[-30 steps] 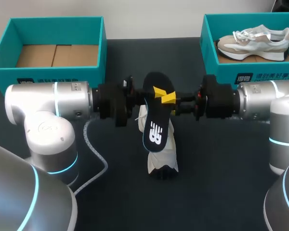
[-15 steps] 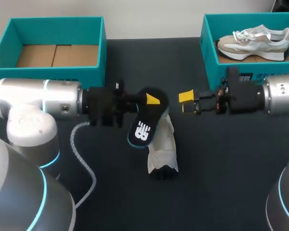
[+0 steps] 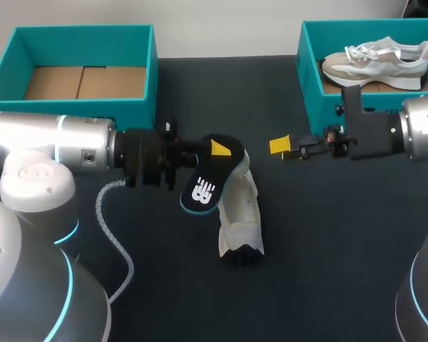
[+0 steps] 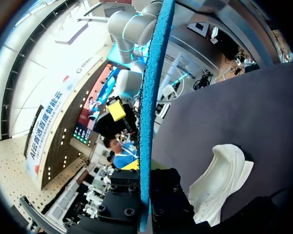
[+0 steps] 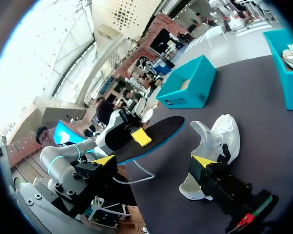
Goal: Take the shoe out of the shoebox, open the shoe tongue, remove and reinsert the insole, then place the shoe into the shoebox
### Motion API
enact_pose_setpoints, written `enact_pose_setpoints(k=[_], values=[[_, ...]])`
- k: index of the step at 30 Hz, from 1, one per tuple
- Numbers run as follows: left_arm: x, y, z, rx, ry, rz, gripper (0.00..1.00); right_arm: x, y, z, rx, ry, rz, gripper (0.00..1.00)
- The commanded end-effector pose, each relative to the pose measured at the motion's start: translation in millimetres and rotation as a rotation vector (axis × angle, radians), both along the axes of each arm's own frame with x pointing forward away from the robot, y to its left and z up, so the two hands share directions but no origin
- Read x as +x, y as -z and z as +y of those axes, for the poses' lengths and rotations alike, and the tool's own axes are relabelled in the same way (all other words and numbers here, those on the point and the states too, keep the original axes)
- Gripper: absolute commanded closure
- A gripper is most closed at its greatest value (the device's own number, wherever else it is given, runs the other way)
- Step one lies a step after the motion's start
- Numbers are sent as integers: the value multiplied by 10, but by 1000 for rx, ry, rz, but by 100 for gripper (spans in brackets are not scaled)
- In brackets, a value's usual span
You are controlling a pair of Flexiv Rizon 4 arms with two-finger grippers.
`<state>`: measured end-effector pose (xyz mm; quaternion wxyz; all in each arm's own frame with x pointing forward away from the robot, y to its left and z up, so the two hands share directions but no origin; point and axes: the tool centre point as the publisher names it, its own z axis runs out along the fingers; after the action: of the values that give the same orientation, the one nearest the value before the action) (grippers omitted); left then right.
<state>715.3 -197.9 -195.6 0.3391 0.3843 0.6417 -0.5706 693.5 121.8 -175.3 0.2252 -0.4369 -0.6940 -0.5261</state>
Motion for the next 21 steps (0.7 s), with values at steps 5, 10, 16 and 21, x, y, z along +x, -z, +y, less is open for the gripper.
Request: enact_pose_setpoints(k=[5, 10, 16, 21], values=[[-10, -3, 4, 1, -1, -1, 100, 116, -59, -101, -295, -436, -705, 0], [-10, -3, 4, 1, -1, -1, 100, 201, 58, -173, -250, -605, -872, 0], [-10, -3, 4, 1, -1, -1, 100, 235, 78, -175, -257, -713, -937, 0], [-10, -3, 4, 1, -1, -1, 100, 235, 78, -175, -257, -713, -937, 0]])
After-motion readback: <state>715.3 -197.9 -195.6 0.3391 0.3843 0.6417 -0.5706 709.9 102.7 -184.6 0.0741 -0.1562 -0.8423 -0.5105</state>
